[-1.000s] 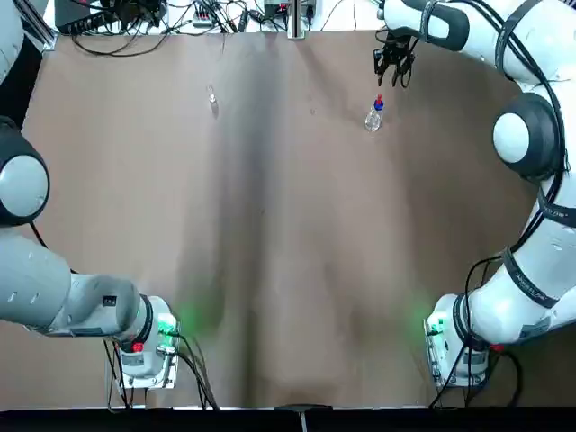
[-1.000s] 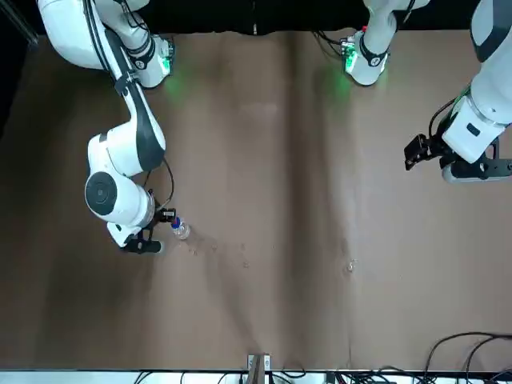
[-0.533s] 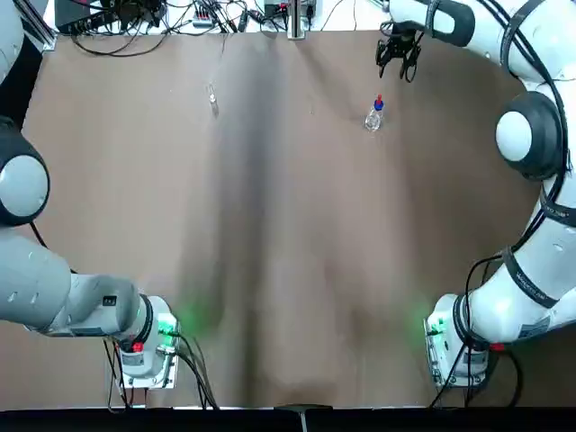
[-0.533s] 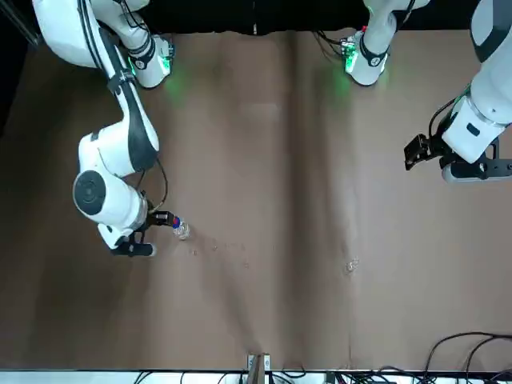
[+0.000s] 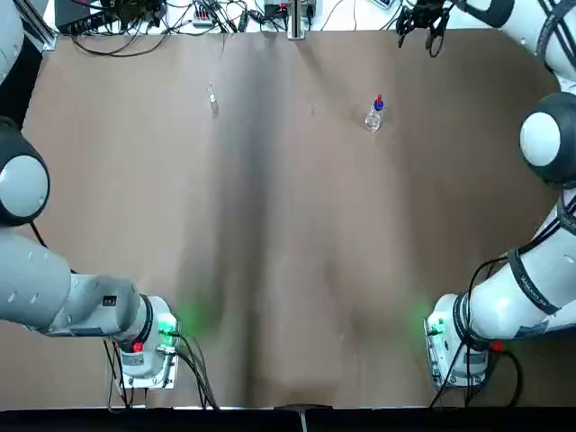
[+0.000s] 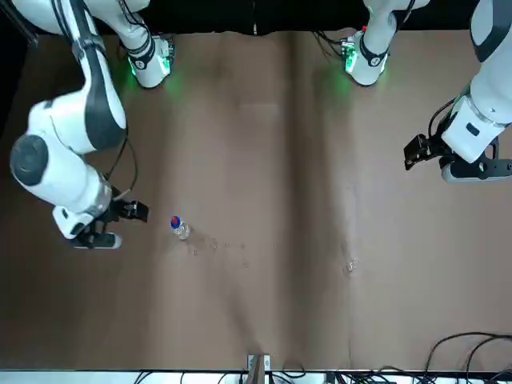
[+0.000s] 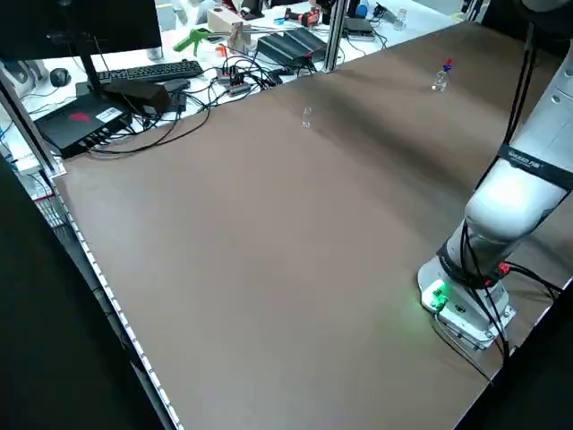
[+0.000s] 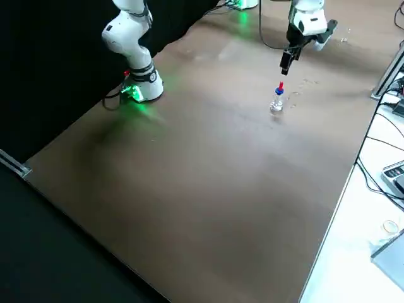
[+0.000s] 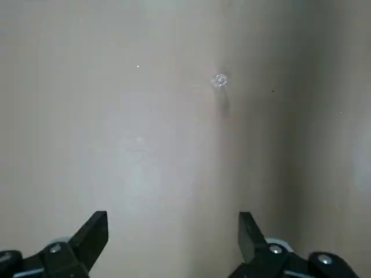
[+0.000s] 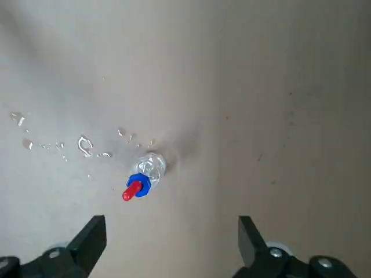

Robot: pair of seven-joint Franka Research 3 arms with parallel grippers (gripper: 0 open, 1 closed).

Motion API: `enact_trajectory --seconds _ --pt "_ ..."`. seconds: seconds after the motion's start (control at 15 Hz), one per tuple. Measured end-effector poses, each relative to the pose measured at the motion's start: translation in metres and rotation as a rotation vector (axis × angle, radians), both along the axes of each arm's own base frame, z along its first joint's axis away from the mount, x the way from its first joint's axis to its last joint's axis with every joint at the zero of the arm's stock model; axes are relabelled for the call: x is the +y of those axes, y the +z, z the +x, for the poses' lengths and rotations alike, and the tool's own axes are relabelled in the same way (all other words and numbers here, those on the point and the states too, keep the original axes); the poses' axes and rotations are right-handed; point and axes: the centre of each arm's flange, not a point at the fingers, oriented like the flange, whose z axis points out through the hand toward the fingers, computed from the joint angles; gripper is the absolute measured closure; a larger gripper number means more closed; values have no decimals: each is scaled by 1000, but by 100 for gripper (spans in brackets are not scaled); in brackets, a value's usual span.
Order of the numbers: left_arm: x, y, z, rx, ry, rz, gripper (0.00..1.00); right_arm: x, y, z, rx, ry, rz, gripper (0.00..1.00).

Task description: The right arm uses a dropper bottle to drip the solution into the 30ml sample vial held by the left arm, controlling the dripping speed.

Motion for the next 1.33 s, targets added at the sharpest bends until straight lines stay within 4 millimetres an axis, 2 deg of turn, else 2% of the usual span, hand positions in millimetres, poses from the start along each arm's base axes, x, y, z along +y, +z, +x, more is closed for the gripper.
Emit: enact_trajectory --seconds 0.2,0.4,0.73,1.07,1.33 --pt "0 0 0 0 0 0 1 -6 31 -10 -18 0 0 0" --pt "0 0 0 0 -1 0 1 -7 50 -19 -15 2 -3 0" --pt "-1 0 0 0 -1 0 1 -10 53 -28 36 3 -13 0" --pt "-2 0 0 0 -3 0 1 -36 54 -24 35 -38 -13 0" --pt "-2 0 0 0 -4 0 1 -41 56 -20 4 -45 -8 0"
